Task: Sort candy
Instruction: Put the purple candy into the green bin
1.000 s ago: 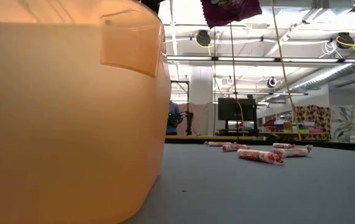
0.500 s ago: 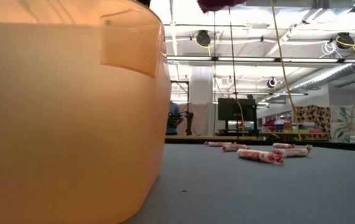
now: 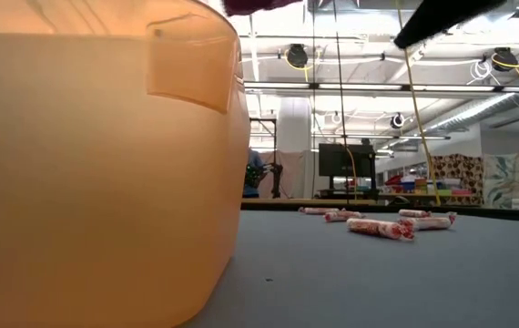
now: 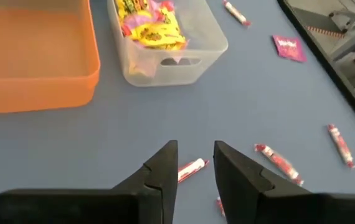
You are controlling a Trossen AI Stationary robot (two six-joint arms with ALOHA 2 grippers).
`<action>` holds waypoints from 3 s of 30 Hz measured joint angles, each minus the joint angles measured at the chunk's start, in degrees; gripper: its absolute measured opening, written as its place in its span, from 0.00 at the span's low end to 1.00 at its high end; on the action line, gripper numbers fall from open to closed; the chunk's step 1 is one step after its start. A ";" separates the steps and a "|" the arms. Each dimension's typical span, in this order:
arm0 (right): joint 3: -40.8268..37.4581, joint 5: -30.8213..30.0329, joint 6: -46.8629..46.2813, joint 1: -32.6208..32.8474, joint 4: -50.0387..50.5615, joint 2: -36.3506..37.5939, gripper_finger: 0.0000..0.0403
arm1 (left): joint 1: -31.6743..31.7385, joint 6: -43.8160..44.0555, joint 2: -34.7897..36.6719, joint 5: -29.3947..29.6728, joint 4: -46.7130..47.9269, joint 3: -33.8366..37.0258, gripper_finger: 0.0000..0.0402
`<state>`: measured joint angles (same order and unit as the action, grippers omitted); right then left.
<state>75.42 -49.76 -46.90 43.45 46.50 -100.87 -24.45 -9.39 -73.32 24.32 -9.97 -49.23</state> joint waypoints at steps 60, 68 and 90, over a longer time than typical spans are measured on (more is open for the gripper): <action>-0.02 -4.33 6.62 -4.65 -8.15 -5.36 0.23 | -5.41 4.26 2.24 -10.57 3.56 0.00 0.01; -0.02 -3.77 7.13 -4.51 -7.50 -5.36 0.23 | -12.44 12.59 8.63 -8.00 13.61 -0.92 0.01; -0.02 -4.97 17.28 -3.35 -7.30 -5.36 0.23 | -35.39 68.10 17.59 -12.98 56.46 -0.92 0.01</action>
<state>75.39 -54.74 -29.62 40.10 39.20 -106.24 -59.83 58.72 -55.73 11.34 46.50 -50.15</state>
